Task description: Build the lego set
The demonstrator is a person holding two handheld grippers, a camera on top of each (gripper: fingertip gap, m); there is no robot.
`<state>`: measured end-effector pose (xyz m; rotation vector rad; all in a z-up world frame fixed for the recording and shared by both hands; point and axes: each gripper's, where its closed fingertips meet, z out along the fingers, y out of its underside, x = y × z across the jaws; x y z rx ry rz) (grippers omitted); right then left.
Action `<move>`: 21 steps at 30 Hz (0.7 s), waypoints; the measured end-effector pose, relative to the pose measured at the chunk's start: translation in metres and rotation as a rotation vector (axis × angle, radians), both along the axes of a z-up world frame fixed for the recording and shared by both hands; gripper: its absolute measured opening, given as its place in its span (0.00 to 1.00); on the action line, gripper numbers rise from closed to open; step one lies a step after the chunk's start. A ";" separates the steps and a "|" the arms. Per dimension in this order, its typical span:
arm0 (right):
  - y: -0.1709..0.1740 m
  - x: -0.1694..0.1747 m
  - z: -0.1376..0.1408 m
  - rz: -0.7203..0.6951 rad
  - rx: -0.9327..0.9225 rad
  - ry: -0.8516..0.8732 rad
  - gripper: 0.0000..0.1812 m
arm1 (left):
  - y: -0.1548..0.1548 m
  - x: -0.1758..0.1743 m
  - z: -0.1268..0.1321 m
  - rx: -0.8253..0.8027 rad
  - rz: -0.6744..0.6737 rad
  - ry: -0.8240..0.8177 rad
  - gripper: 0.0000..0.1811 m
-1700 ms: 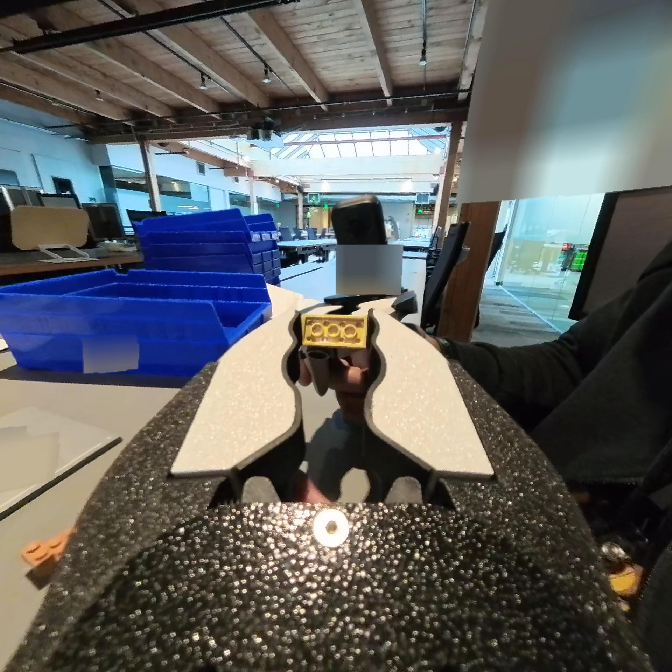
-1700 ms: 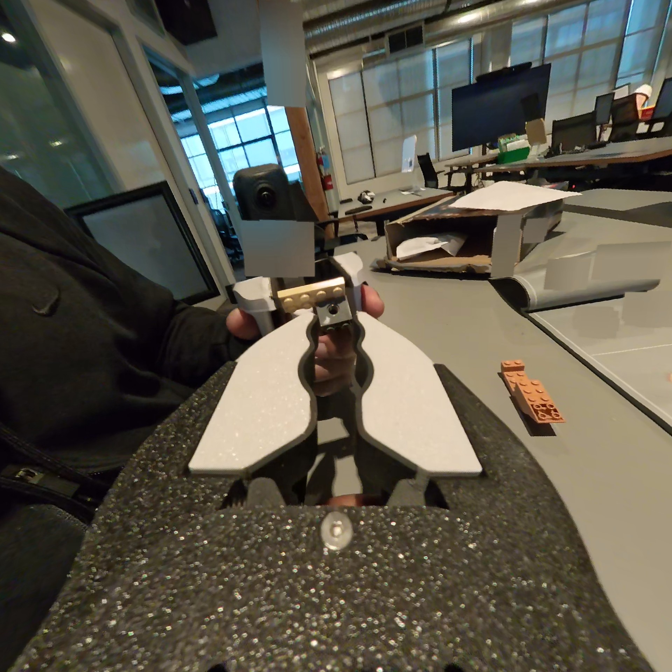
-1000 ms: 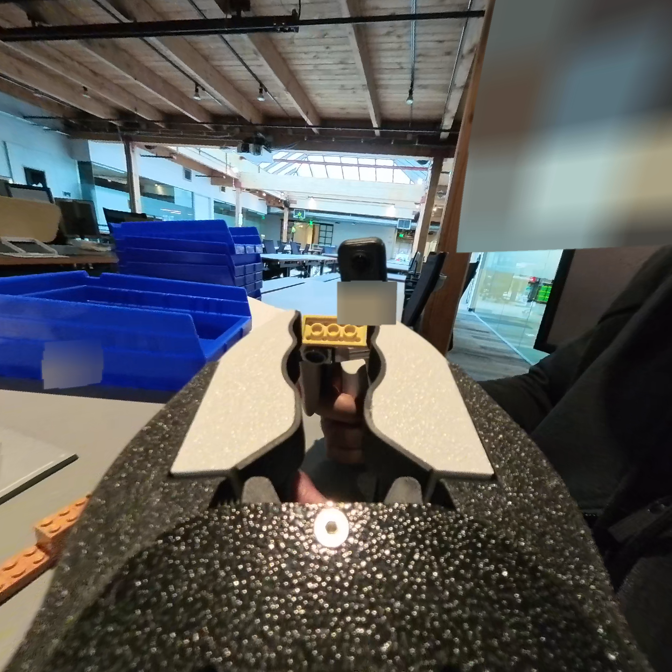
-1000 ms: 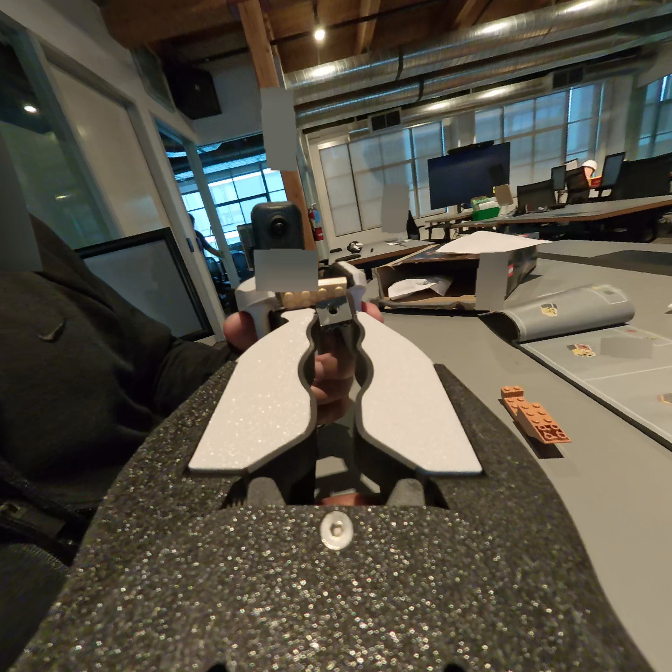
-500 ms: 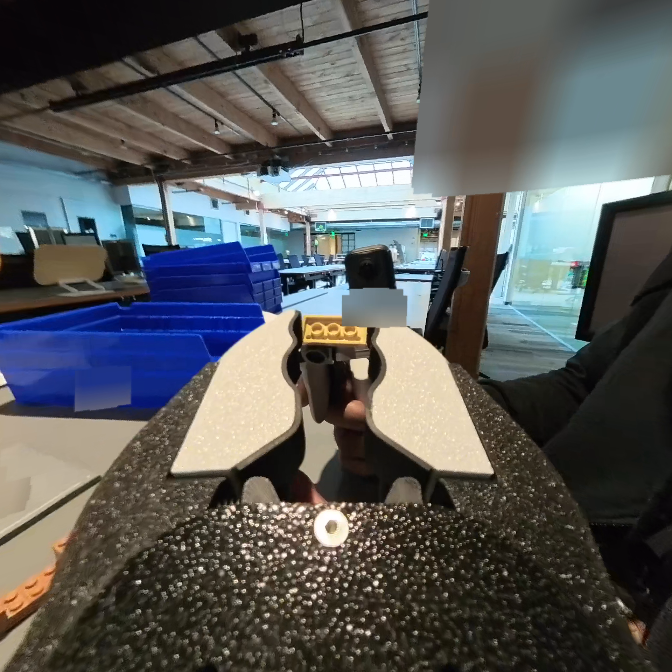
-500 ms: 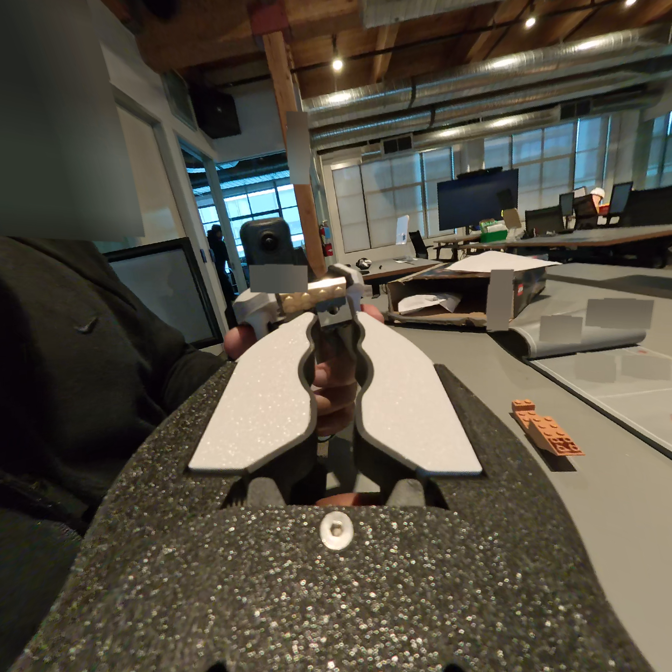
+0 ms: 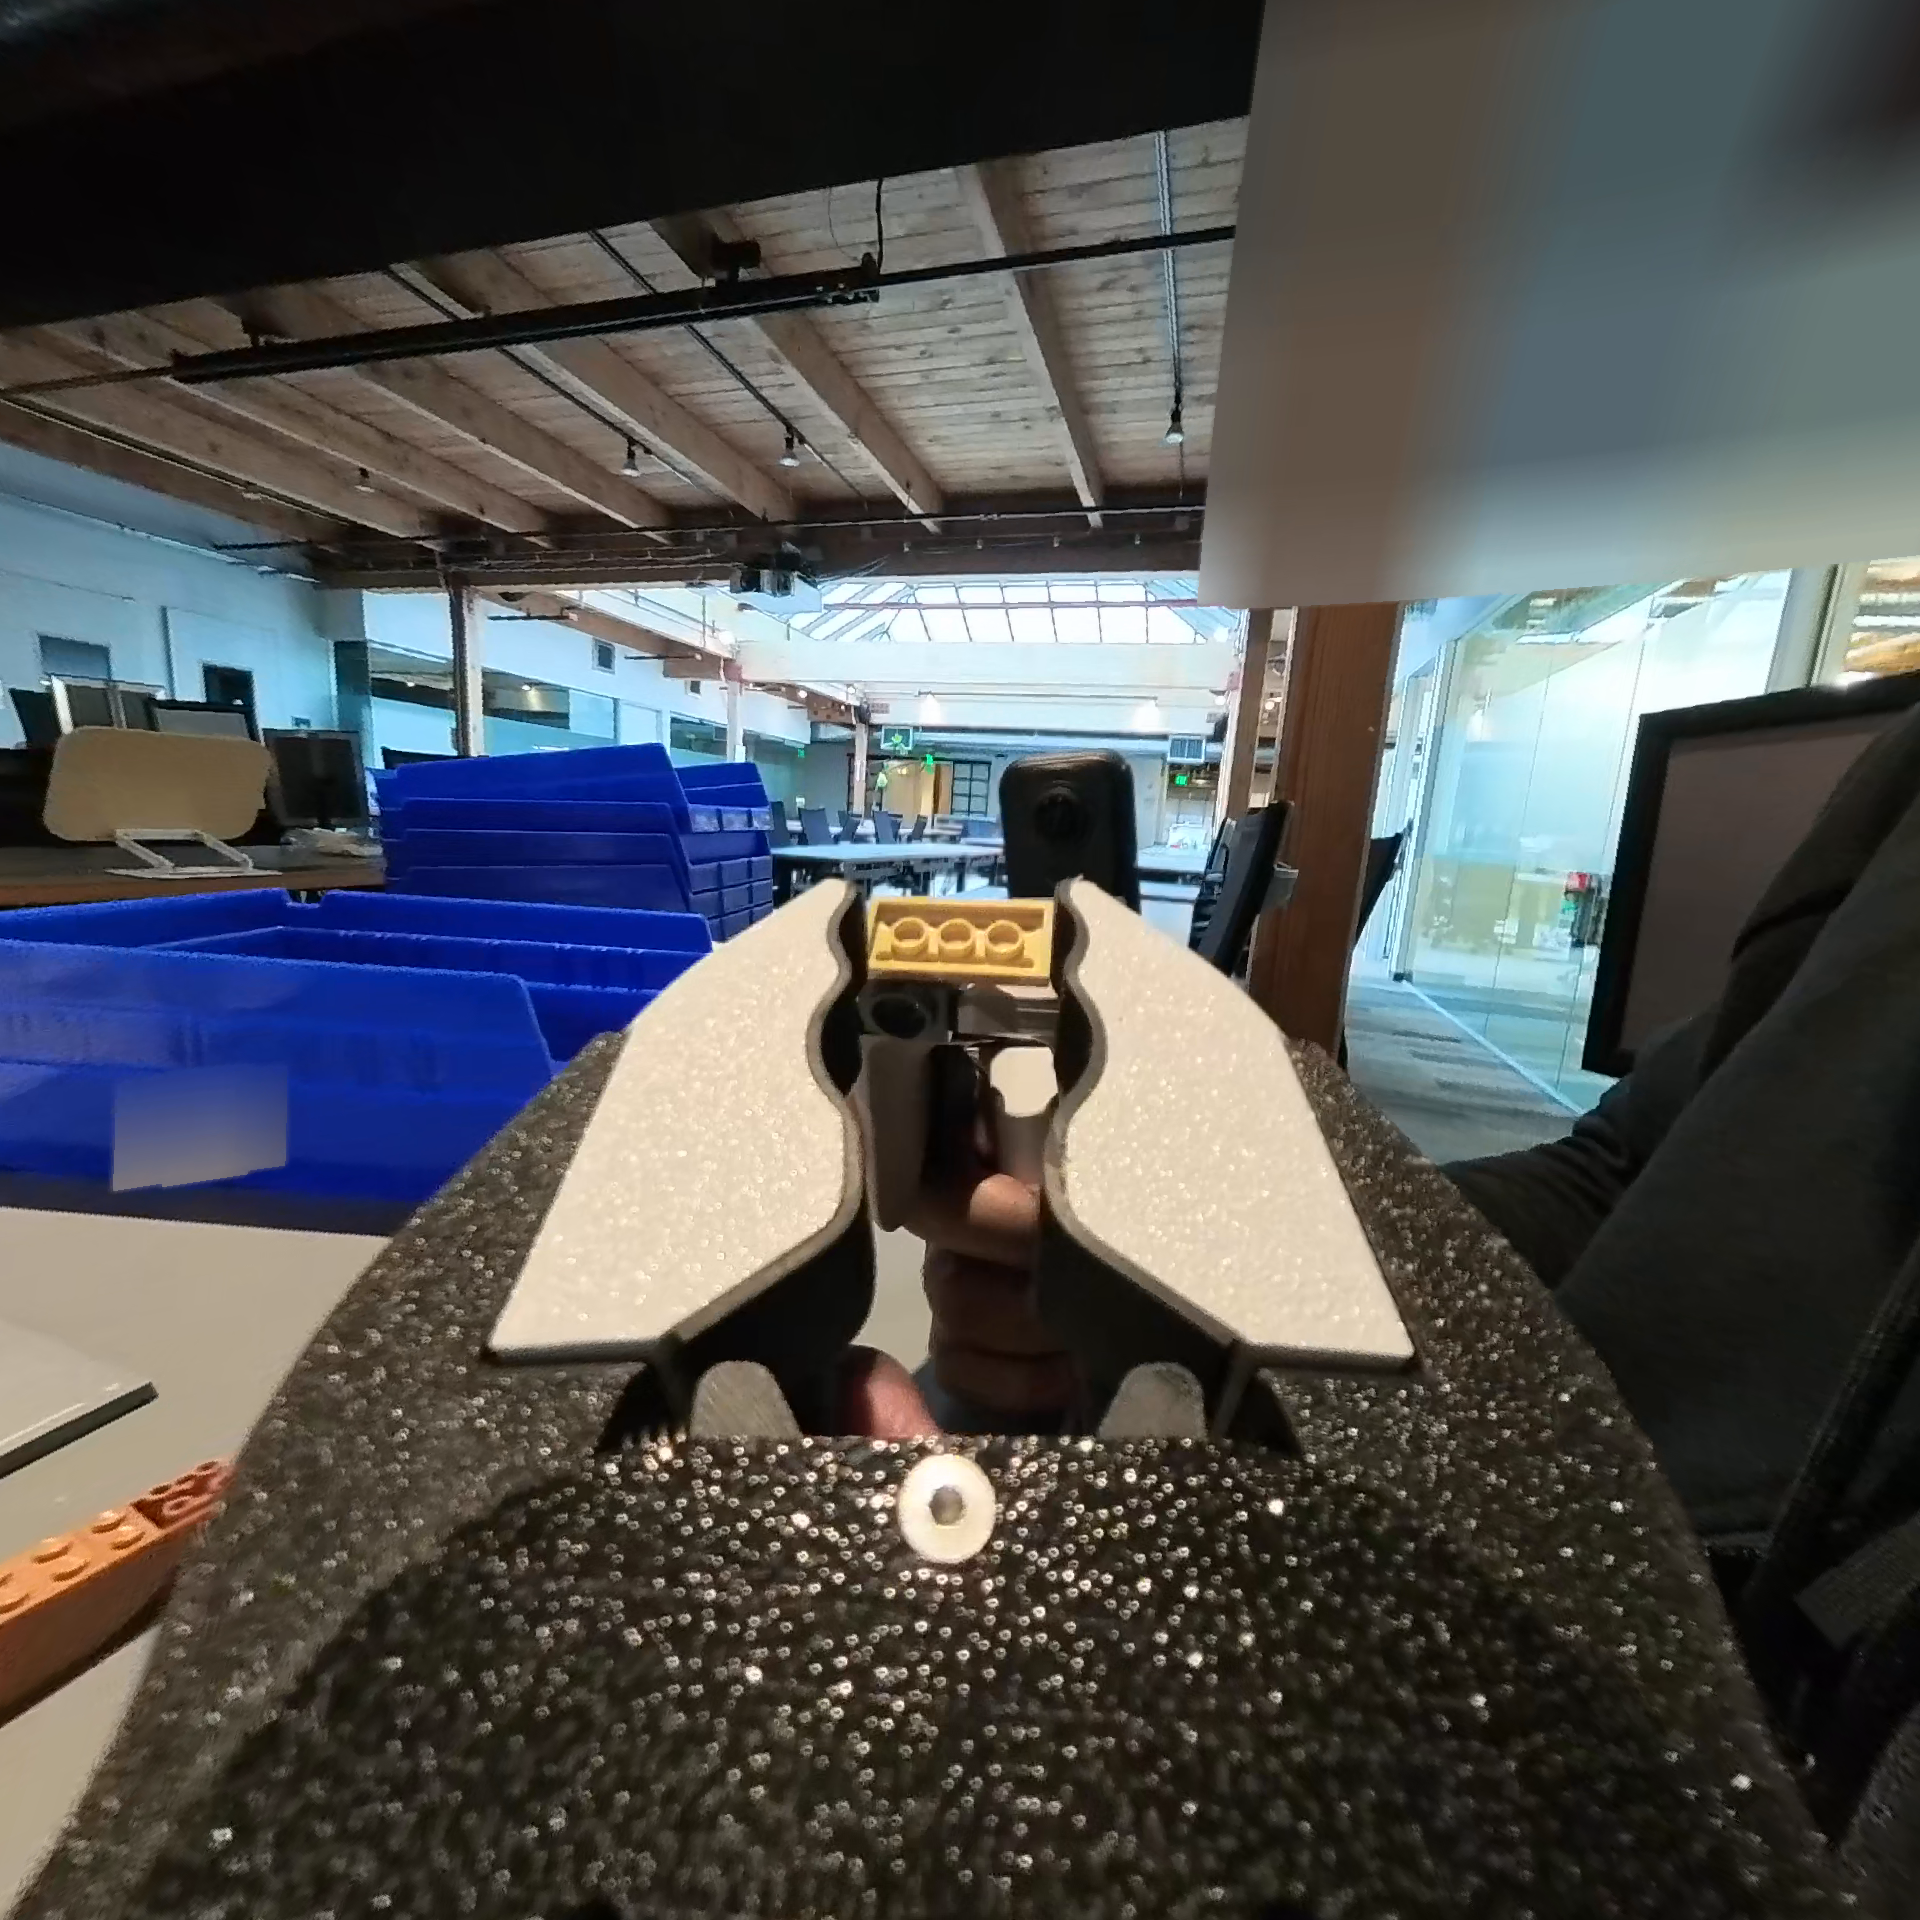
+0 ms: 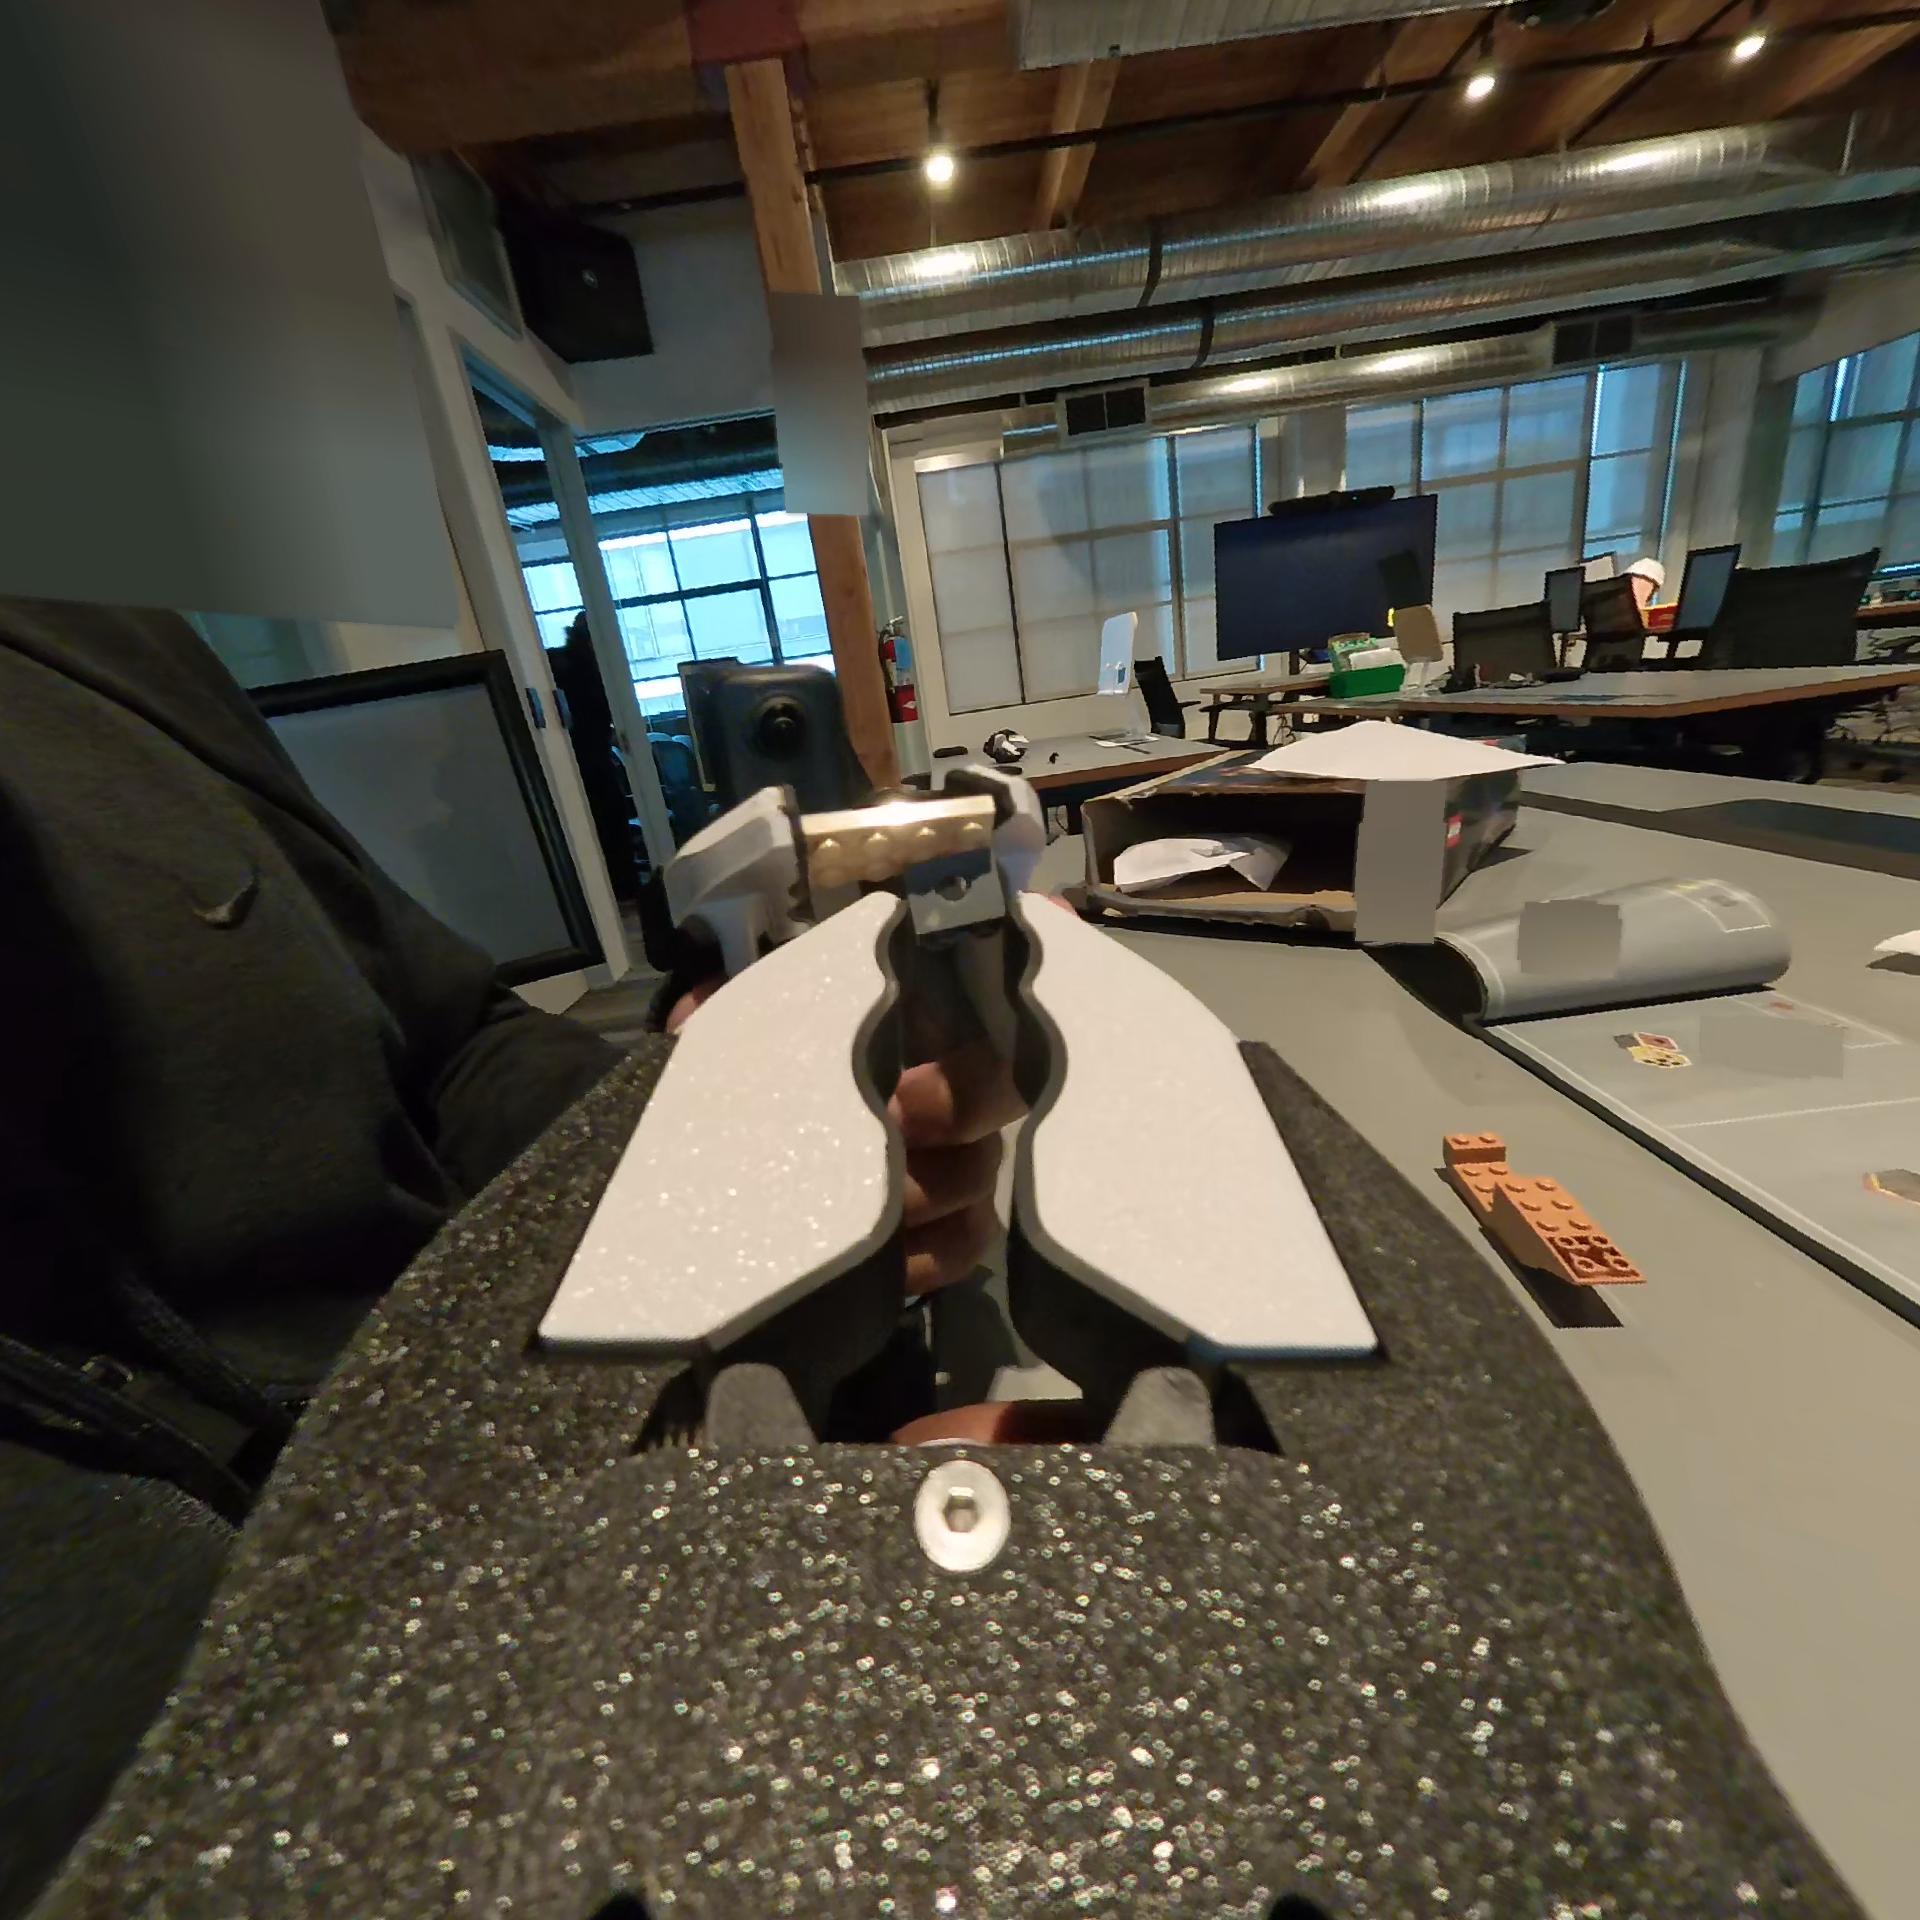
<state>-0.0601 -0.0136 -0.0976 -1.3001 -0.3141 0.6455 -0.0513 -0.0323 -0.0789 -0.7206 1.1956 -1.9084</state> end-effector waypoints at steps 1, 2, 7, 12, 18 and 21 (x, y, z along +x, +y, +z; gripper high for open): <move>0.000 0.000 0.000 -0.004 -0.002 0.000 0.08 | 0.000 0.000 0.000 -0.011 -0.001 -0.002 0.19; 0.001 0.001 0.000 -0.008 -0.004 0.002 0.08 | 0.001 0.000 0.000 -0.024 -0.001 -0.005 0.19; 0.002 -0.003 0.002 -0.032 -0.022 0.006 0.08 | 0.002 -0.003 0.003 -0.061 0.010 -0.060 0.18; 0.000 -0.016 0.008 -0.047 -0.069 -0.078 0.08 | 0.001 -0.018 0.010 -0.074 -0.035 -0.153 0.18; 0.000 -0.023 0.014 -0.081 -0.096 -0.133 0.08 | 0.000 -0.028 0.017 -0.150 -0.116 -0.219 0.18; -0.001 -0.026 0.017 -0.088 -0.105 -0.157 0.08 | 0.000 -0.031 0.020 -0.196 -0.162 -0.242 0.19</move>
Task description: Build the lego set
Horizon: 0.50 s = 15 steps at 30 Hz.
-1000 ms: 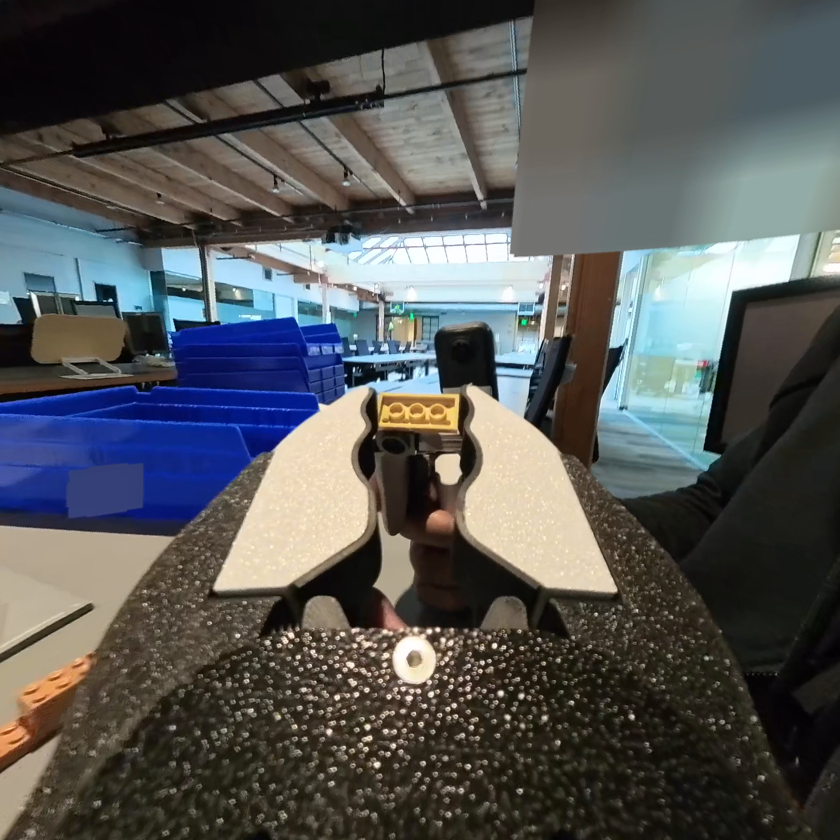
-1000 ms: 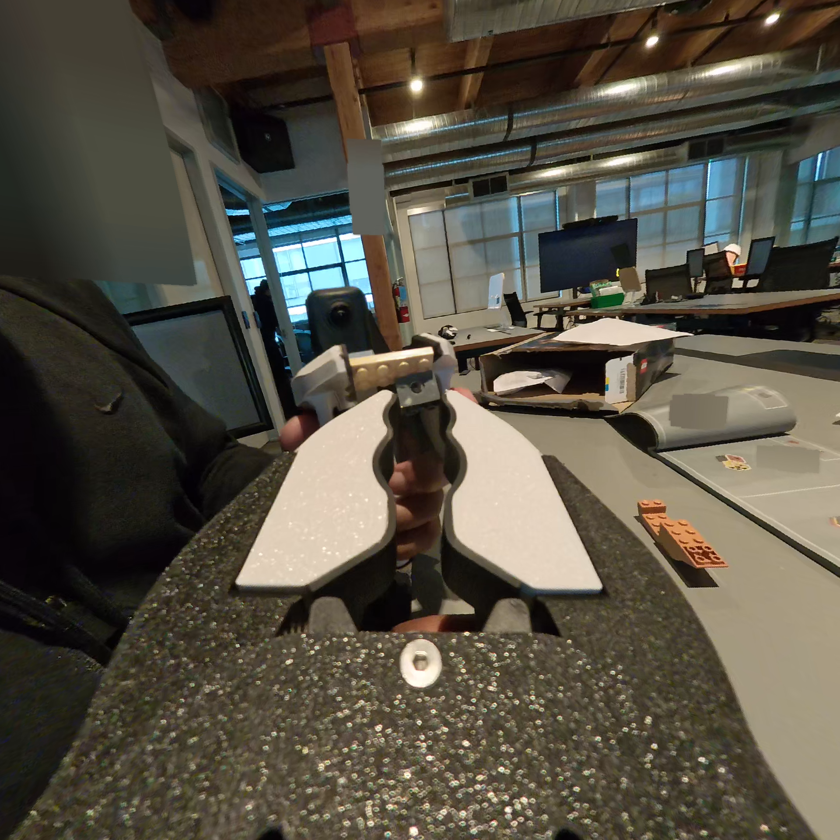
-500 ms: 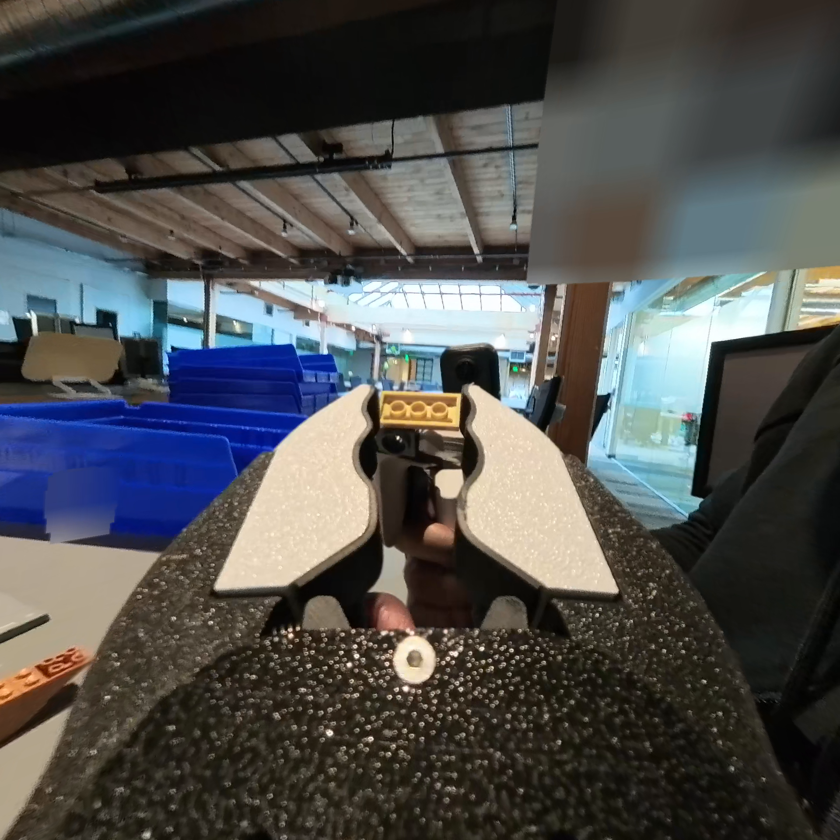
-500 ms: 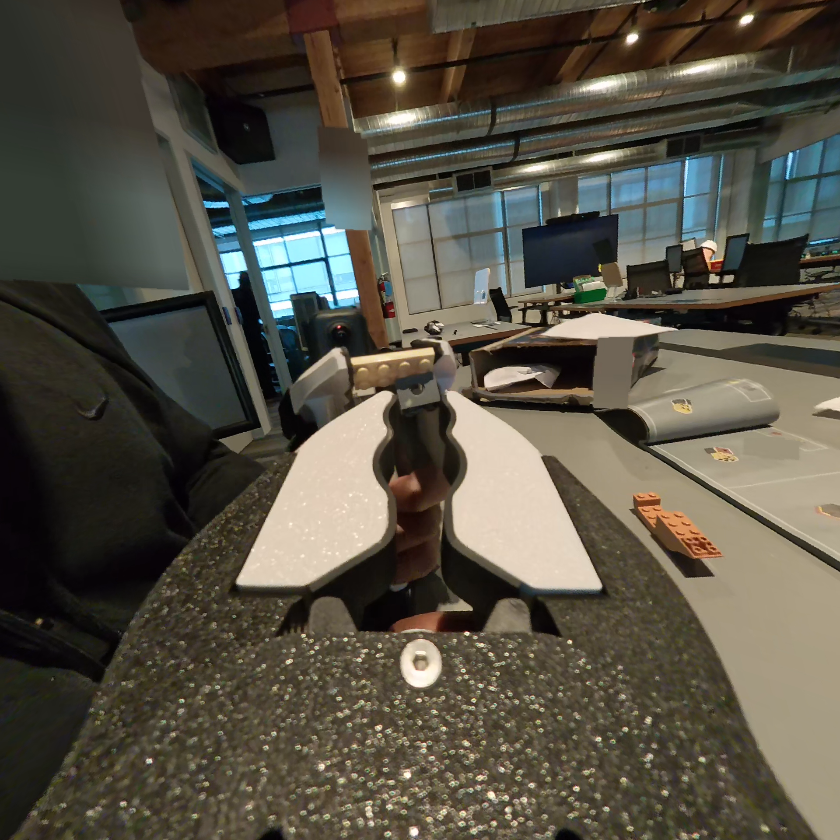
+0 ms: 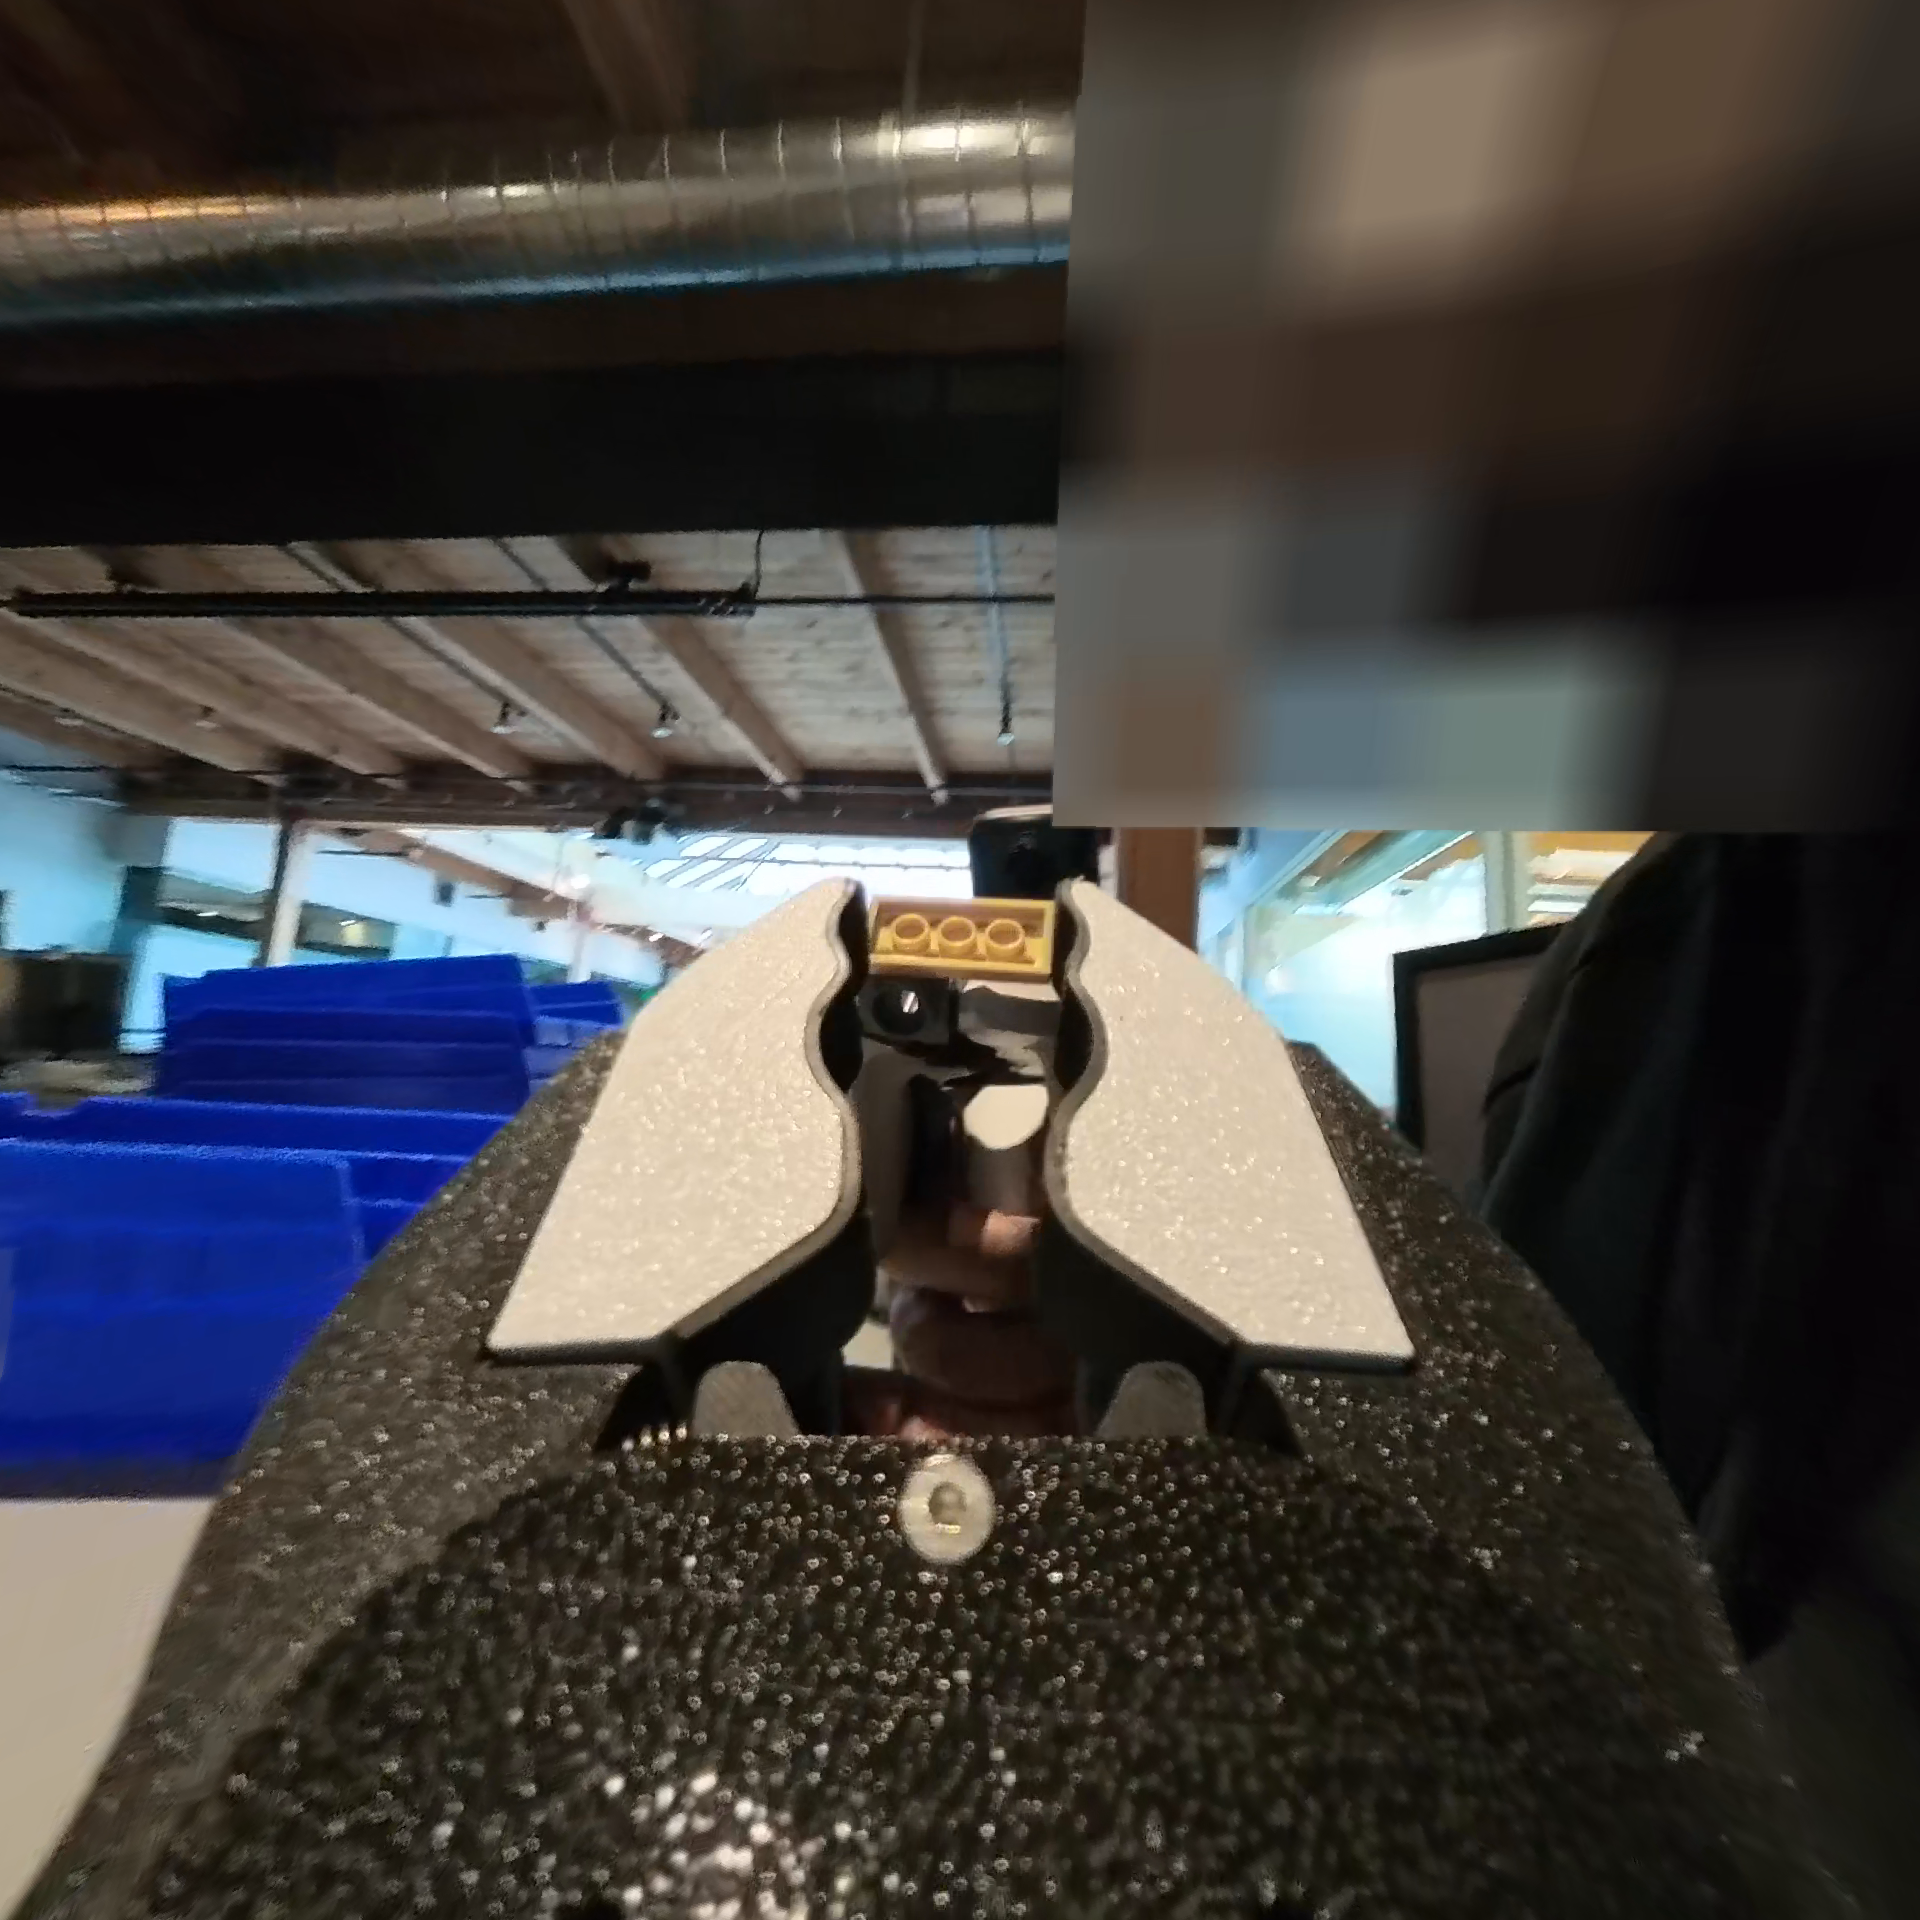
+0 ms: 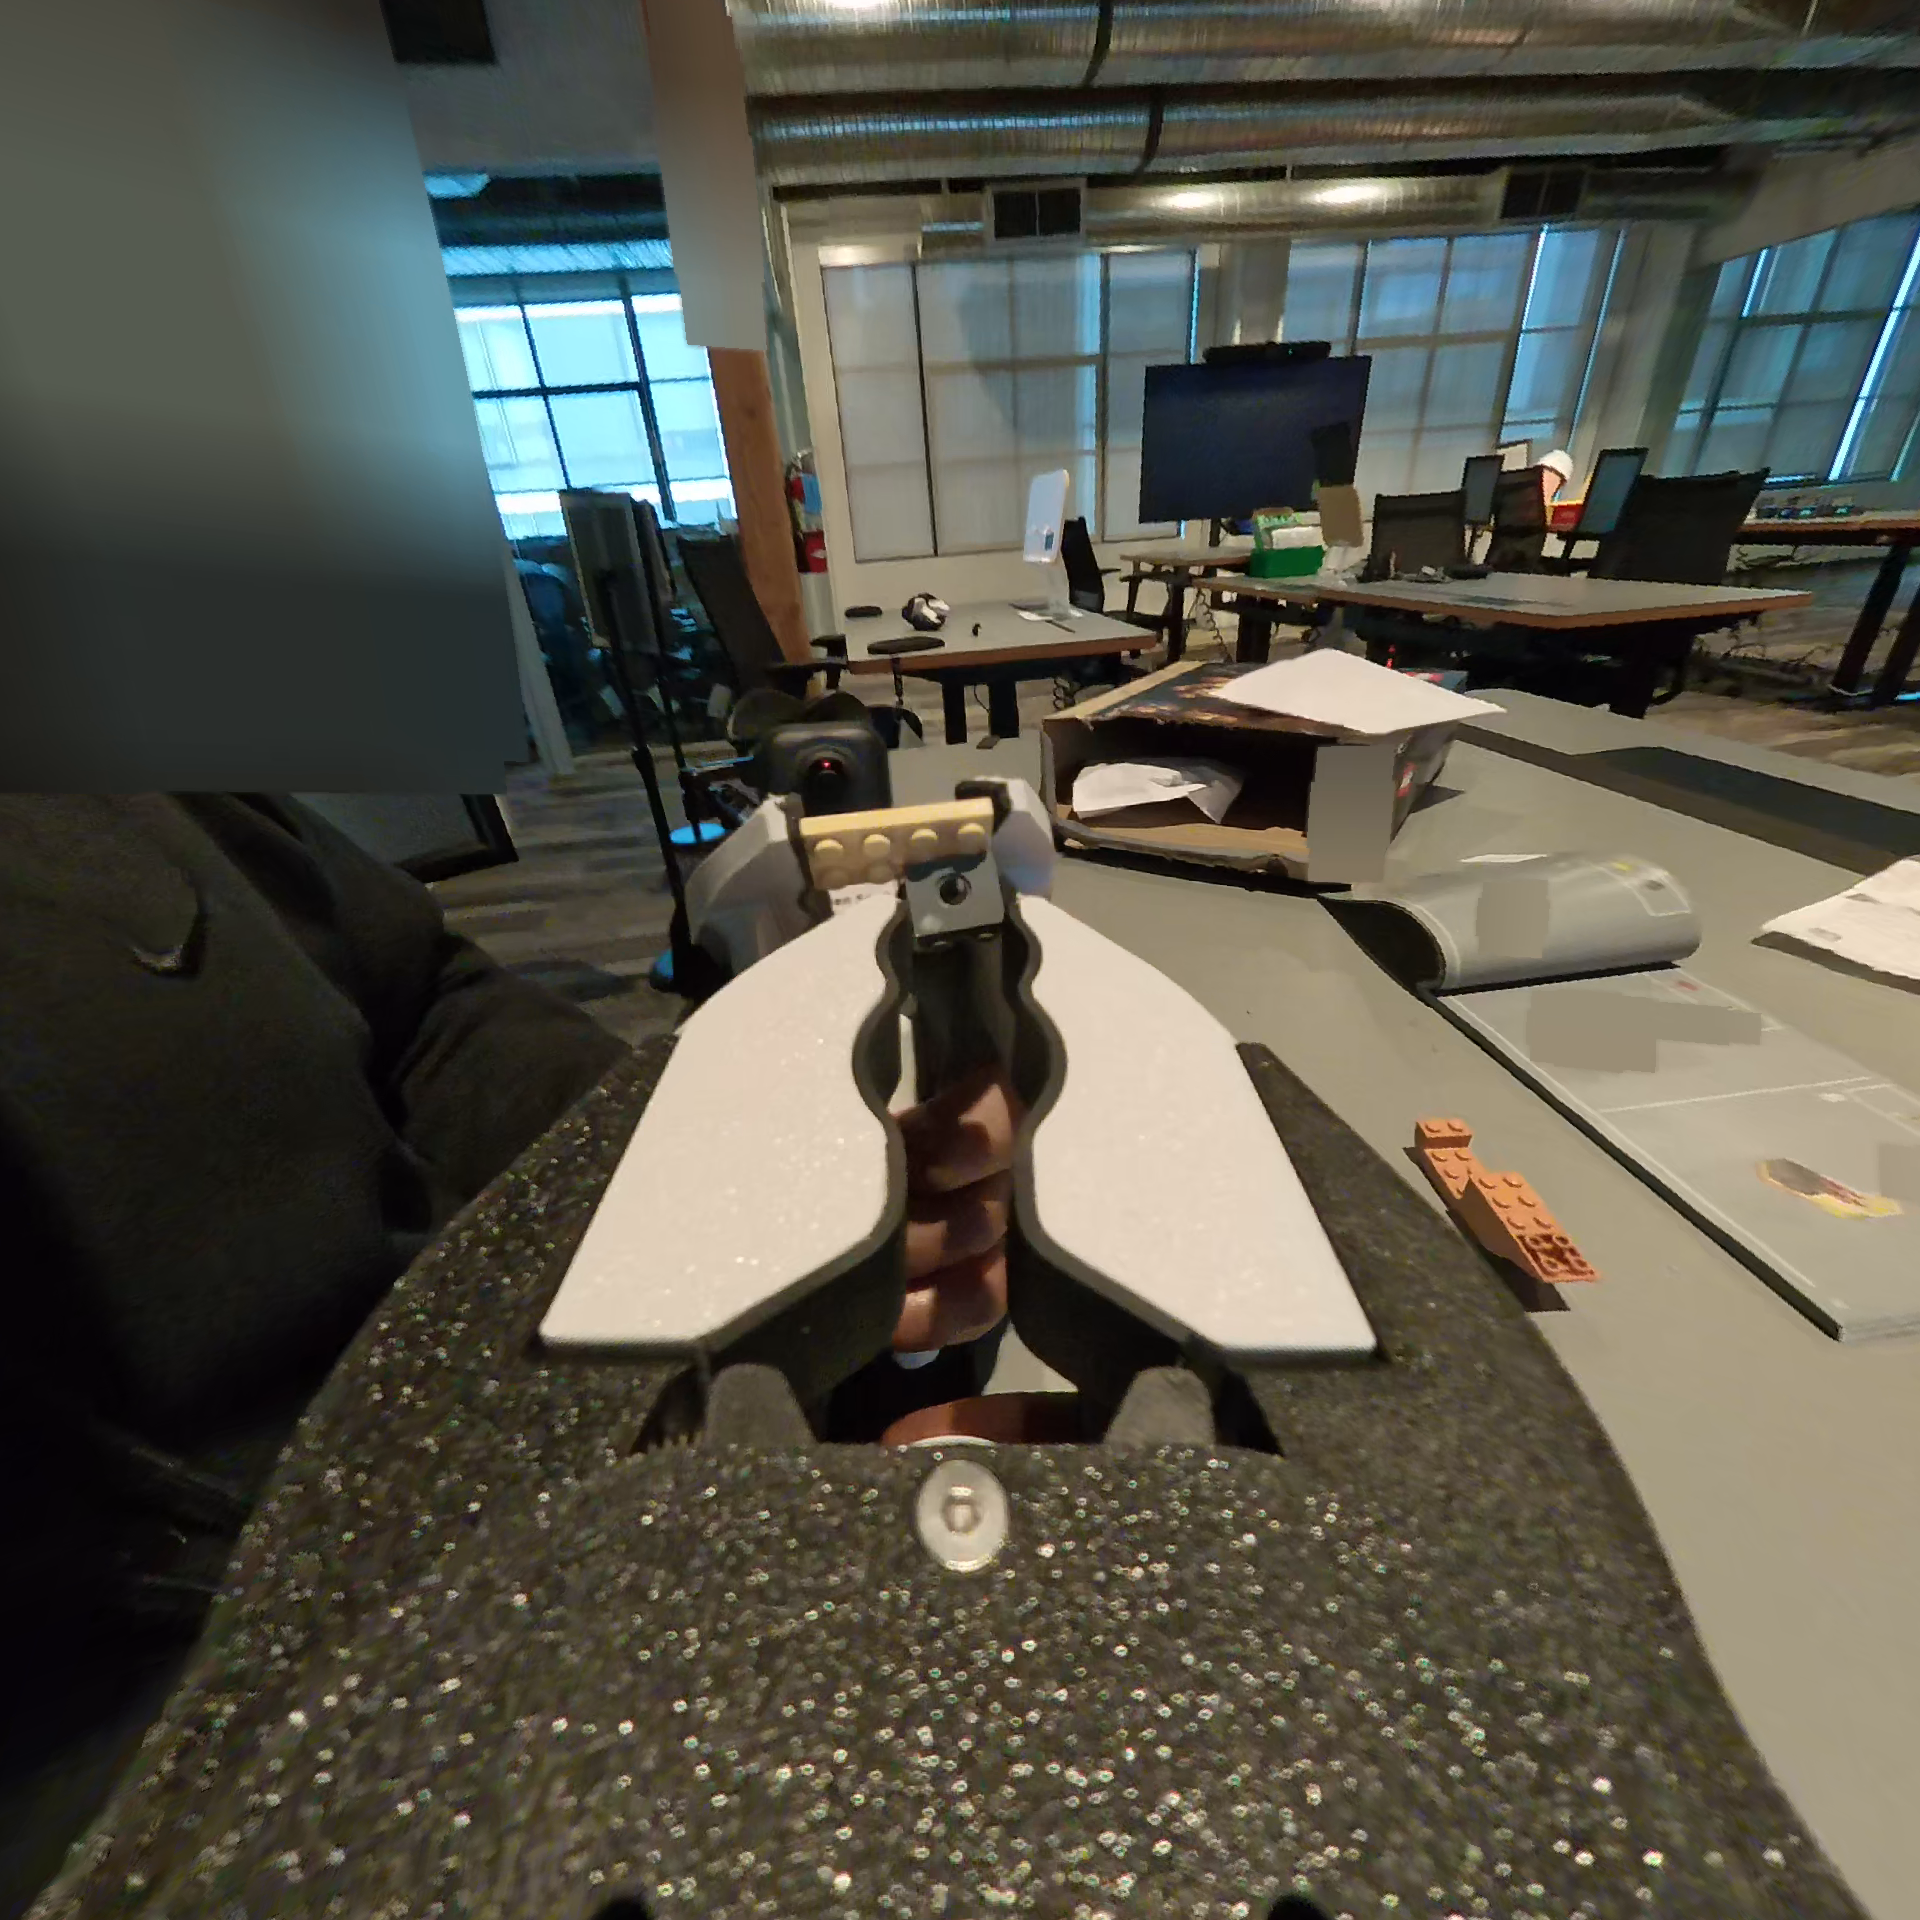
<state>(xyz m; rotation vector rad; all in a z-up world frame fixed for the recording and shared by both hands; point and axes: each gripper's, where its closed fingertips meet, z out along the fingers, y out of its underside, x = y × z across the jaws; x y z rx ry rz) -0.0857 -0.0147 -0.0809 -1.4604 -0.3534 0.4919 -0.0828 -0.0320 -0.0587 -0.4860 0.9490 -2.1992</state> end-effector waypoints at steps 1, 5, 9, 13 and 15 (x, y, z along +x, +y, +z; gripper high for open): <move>0.000 0.000 0.000 -0.005 -0.007 -0.011 0.08 | 0.000 -0.001 0.001 -0.009 -0.014 -0.002 0.19; 0.001 0.001 -0.001 -0.035 -0.050 -0.044 0.08 | 0.001 0.000 0.000 -0.040 -0.043 0.000 0.19; 0.002 -0.001 -0.002 -0.066 -0.115 -0.056 0.08 | 0.002 -0.002 0.000 -0.071 -0.065 -0.014 0.19; 0.001 -0.002 -0.006 -0.091 -0.179 -0.105 0.08 | 0.001 -0.003 -0.003 -0.046 -0.061 -0.013 0.19; 0.001 -0.003 -0.007 -0.099 -0.202 -0.131 0.08 | 0.000 -0.004 -0.004 -0.035 -0.065 -0.012 0.19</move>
